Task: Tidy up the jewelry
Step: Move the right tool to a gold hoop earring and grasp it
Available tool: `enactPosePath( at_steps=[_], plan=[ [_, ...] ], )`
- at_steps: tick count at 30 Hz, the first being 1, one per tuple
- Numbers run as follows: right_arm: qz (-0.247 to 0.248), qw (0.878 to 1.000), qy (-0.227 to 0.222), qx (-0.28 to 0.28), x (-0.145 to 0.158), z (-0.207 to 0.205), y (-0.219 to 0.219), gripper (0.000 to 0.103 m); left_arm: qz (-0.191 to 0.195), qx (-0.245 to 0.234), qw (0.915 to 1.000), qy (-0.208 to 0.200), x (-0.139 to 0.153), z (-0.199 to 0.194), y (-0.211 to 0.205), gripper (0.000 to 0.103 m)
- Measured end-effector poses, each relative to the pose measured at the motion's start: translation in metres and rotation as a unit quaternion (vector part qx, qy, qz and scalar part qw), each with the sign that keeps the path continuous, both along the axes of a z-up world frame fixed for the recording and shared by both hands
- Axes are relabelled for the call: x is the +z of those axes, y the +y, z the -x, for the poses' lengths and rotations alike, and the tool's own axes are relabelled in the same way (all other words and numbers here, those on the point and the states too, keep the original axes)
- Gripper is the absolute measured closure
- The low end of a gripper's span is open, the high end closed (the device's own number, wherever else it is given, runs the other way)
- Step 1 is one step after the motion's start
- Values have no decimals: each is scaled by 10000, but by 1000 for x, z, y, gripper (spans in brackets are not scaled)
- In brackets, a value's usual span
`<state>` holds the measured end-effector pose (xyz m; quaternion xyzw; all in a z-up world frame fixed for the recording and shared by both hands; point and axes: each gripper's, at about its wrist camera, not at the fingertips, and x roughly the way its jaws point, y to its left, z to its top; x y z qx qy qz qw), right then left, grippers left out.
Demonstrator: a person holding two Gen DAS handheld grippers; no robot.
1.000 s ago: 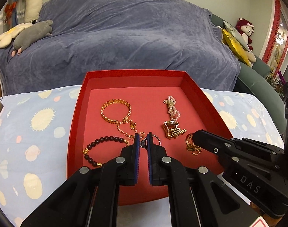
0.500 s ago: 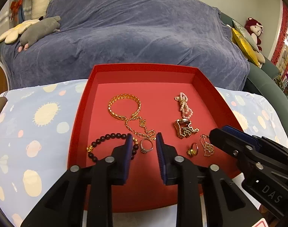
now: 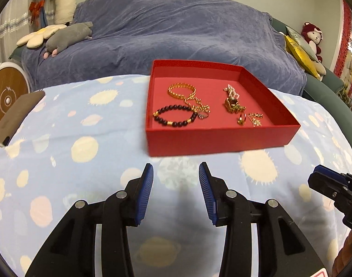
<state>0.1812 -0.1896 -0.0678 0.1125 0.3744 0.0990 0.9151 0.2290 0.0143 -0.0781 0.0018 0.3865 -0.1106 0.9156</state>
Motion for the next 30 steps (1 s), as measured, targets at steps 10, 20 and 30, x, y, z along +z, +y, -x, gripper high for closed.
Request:
enactPosePath(
  at_steps=[10, 20, 30],
  plan=[
    [525, 9974, 203, 450, -26, 37, 44, 65, 42, 195, 9997, 159, -19, 41, 11, 49],
    [476, 9972, 398, 421, -43, 34, 55, 65, -215, 180, 9993, 250, -23, 43, 1, 45],
    [966, 9938, 422, 365, -43, 33, 70, 65, -248, 232, 9985, 429, -29, 39, 0, 45]
  ],
)
